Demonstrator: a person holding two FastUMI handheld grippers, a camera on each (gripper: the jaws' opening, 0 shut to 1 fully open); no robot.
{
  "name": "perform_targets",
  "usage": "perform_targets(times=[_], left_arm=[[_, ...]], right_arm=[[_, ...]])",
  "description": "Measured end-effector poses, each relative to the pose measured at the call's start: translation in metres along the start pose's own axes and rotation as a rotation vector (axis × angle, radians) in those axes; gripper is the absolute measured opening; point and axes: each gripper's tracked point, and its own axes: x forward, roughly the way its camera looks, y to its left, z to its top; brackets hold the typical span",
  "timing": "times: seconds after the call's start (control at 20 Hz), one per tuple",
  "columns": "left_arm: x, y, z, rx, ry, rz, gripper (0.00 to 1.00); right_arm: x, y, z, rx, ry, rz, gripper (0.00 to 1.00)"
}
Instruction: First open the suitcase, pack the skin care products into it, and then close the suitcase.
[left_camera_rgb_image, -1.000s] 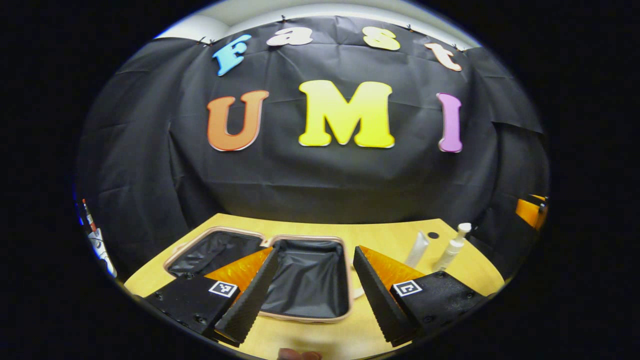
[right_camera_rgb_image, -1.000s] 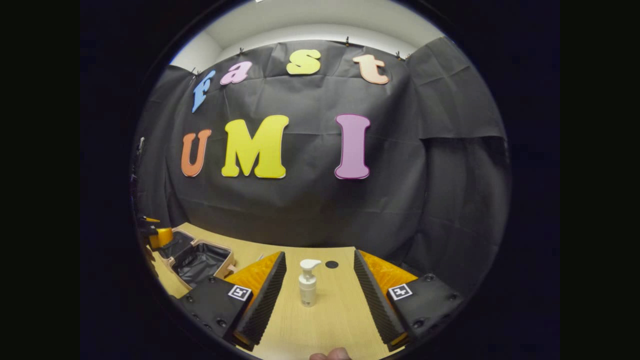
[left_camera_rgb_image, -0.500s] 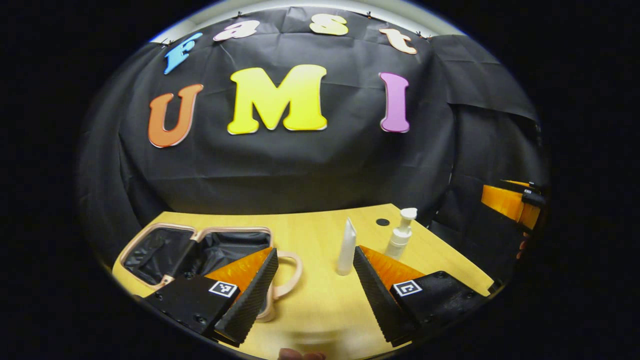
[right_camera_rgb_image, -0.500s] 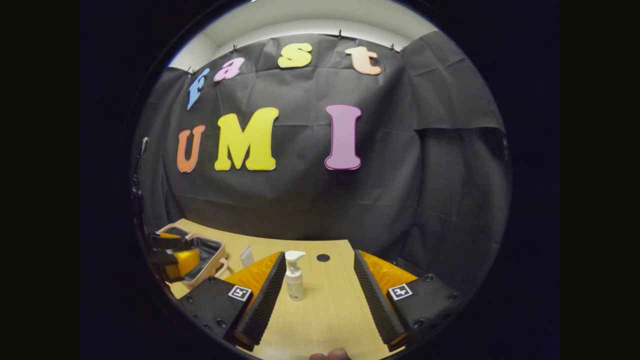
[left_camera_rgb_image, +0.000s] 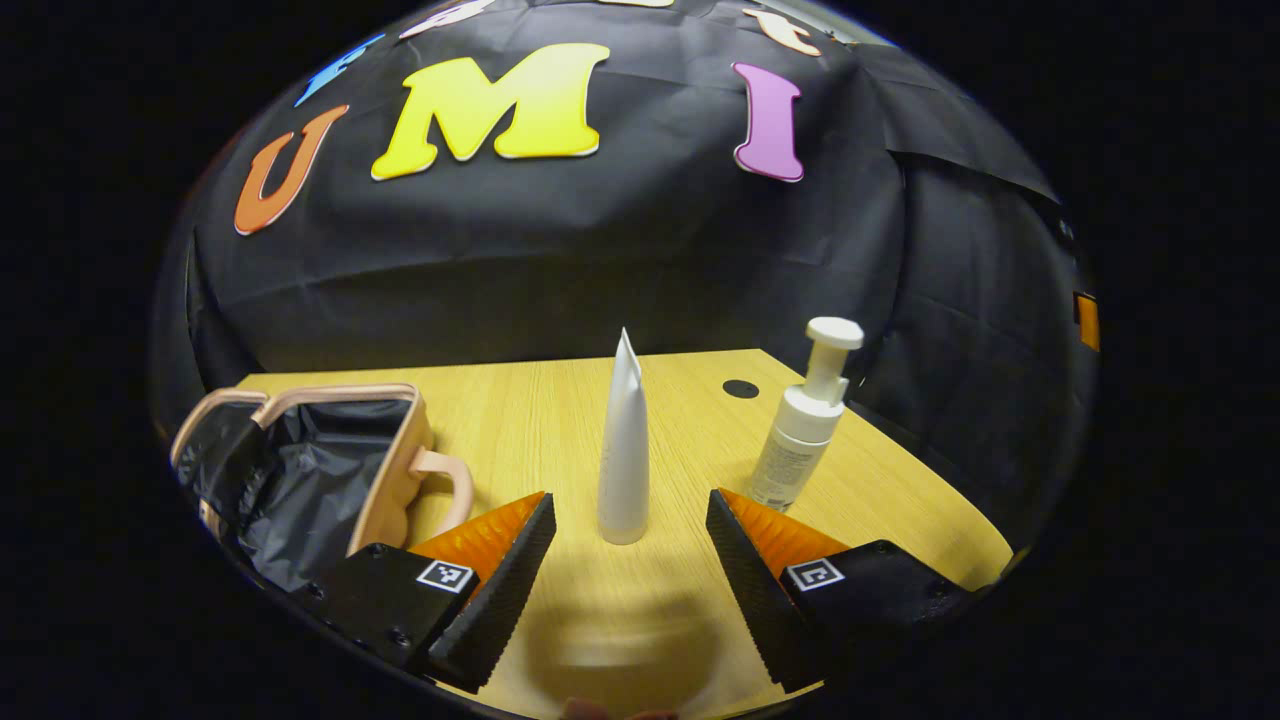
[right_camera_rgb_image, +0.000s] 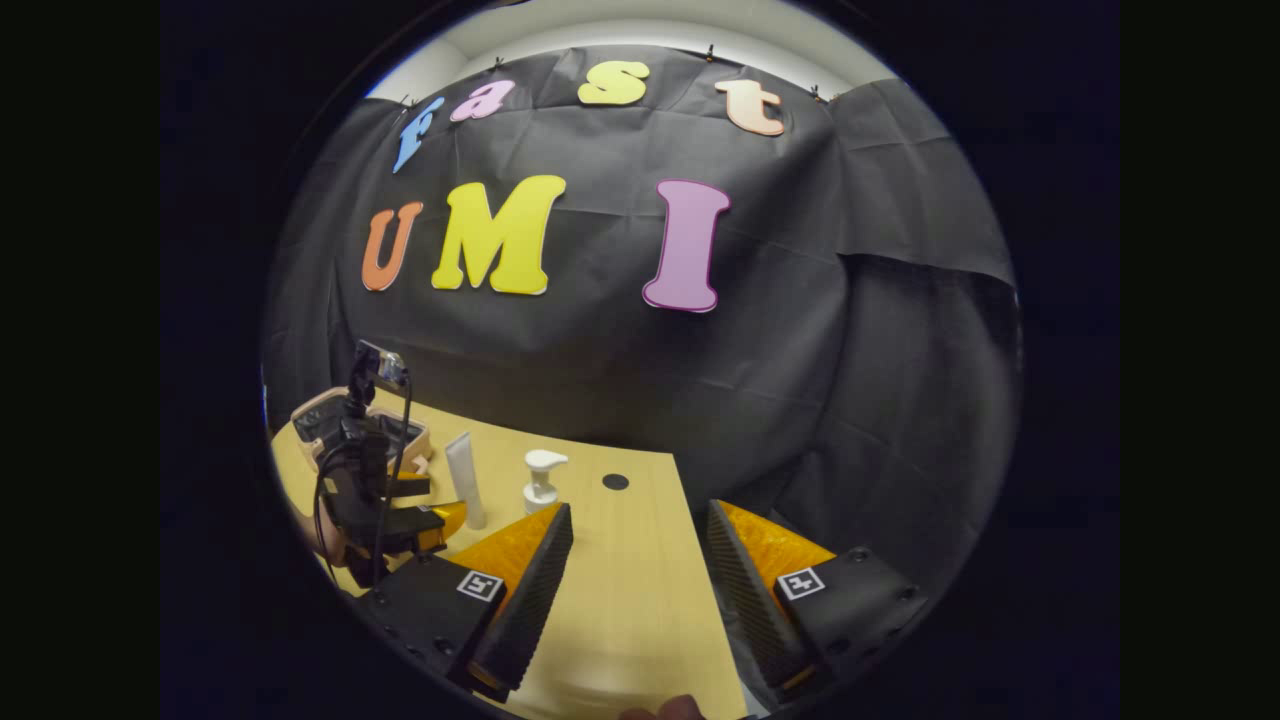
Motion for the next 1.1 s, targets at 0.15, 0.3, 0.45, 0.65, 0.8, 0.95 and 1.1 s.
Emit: perform_targets(times=[0.15, 0.3, 0.45, 0.65, 0.8, 0.95, 1.1], left_arm=[[0.02, 0.005, -0.01, -0.043, 0.034, 0.007, 0.96], [0.039, 0.014, -0.01, -0.064, 0.043, 0.029, 0.91], [0.052, 0.019, -0.016, -0.062, 0.073, 0.039, 0.79], [0.062, 0.013, -0.017, -0.018, 0.086, 0.021, 0.66], [0.06, 0.012, -0.017, -0.03, 0.101, 0.017, 0.49], [0.042, 0.018, -0.011, -0.07, 0.108, 0.014, 0.48], [0.001, 0.027, 0.012, -0.108, 0.075, 0.015, 0.47]], right_arm=[[0.007, -0.008, -0.004, 0.015, 0.019, -0.006, 0.81], [0.015, -0.007, -0.007, 0.022, 0.028, 0.004, 0.81], [0.02, -0.008, -0.016, 0.039, 0.048, 0.01, 0.81], [0.027, -0.011, -0.022, 0.046, 0.051, 0.014, 0.81], [0.028, -0.01, -0.025, 0.054, 0.057, 0.015, 0.8], [0.03, 0.001, -0.029, 0.07, 0.066, 0.035, 0.81], [0.035, 0.039, -0.042, 0.088, 0.087, 0.118, 0.81]])
